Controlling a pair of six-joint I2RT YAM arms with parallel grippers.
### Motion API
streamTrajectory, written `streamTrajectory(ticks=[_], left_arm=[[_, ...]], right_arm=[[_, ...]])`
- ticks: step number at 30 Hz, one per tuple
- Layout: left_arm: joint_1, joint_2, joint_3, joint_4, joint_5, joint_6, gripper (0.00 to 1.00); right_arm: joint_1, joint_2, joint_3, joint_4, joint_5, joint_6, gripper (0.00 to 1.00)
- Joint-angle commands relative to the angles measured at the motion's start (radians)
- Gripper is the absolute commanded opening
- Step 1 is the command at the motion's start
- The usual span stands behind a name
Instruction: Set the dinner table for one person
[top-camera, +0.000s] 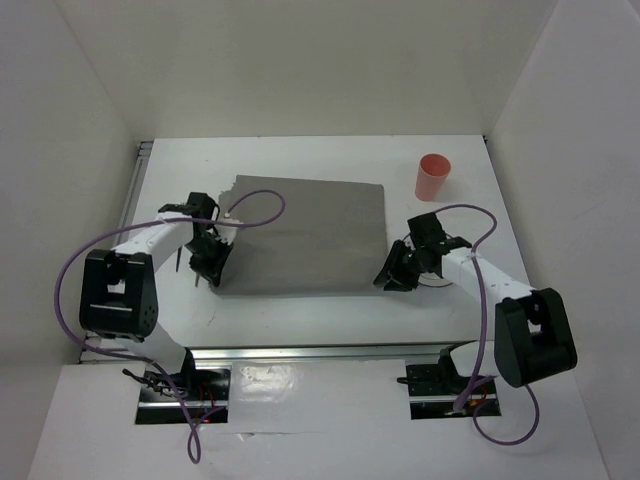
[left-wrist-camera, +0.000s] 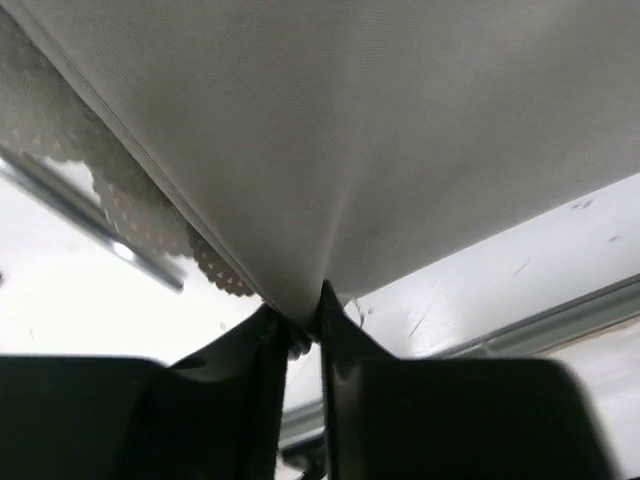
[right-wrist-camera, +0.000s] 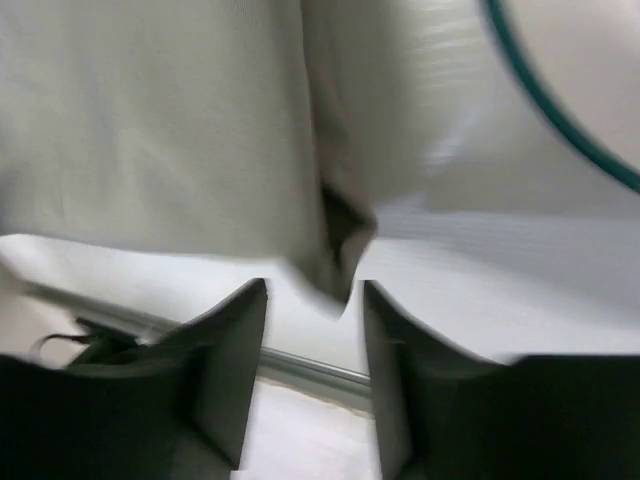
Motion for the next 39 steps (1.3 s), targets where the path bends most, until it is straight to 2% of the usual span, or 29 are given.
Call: streamTrajectory(ticks=[1, 2, 3, 6, 9, 10, 11, 12, 14, 15, 18, 21, 26, 29, 34, 39], left_arm=[[0.016, -0.041, -0.037, -0.127, -0.078, 0.058, 0.25], [0.016, -0.051, -0.037, -0.14, -0.087, 0.068, 0.34], [0.016, -0.062, -0.037, -0.152, -0.087, 0.068, 0.48], [0.016, -0.09, 0.033, -0.172, -0.149, 0.056, 0.56], [0.016, -0.119, 0.168, -0.172, -0.202, 0.01, 0.57], [0.016, -0.13, 0.205, -0.172, -0.193, 0.01, 0.59], [0.016, -0.13, 0.26, -0.172, -0.176, 0.001, 0.63], [0.006, -0.13, 0.275, -0.16, -0.161, -0.008, 0.63], [-0.045, -0.098, 0.285, -0.122, -0.16, -0.008, 0.63], [-0.063, -0.05, 0.285, -0.108, -0.194, -0.017, 0.62], [-0.114, 0.048, 0.233, -0.03, -0.194, -0.036, 0.6], [-0.14, 0.129, 0.199, 0.056, -0.235, -0.062, 0.59], [-0.201, 0.175, 0.162, 0.115, -0.246, -0.031, 0.59], [-0.221, 0.188, 0.151, 0.128, -0.269, -0.017, 0.58], [-0.258, 0.188, 0.124, 0.138, -0.222, 0.001, 0.58], [-0.258, 0.206, 0.115, 0.116, -0.222, -0.021, 0.58]], right_arm=[[-0.021, -0.066, -0.014, -0.111, 0.107, -0.003, 0.54], [-0.021, -0.08, -0.014, -0.125, 0.118, -0.003, 0.61], [-0.021, -0.094, 0.0, -0.14, 0.132, -0.003, 0.66], [-0.021, -0.148, 0.069, -0.196, 0.196, -0.003, 0.67], [-0.021, -0.157, 0.164, -0.207, 0.216, -0.037, 0.58], [-0.007, -0.137, 0.187, -0.193, 0.216, -0.046, 0.54], [0.008, -0.117, 0.207, -0.178, 0.216, -0.066, 0.42], [0.018, -0.094, 0.237, -0.165, 0.206, -0.075, 0.38], [0.031, -0.001, 0.257, -0.106, 0.163, -0.085, 0.28], [0.042, 0.037, 0.277, -0.082, 0.144, -0.098, 0.18], [0.042, 0.208, 0.3, 0.025, 0.058, -0.108, 0.0], [0.064, 0.351, 0.322, 0.097, 0.009, -0.096, 0.0], [0.074, 0.432, 0.32, 0.084, 0.141, -0.045, 0.0], [0.062, 0.383, 0.262, 0.073, 0.185, -0.004, 0.0], [0.001, 0.262, 0.109, 0.125, 0.186, 0.052, 0.0], [-0.008, 0.251, 0.109, 0.114, 0.199, 0.038, 0.0]])
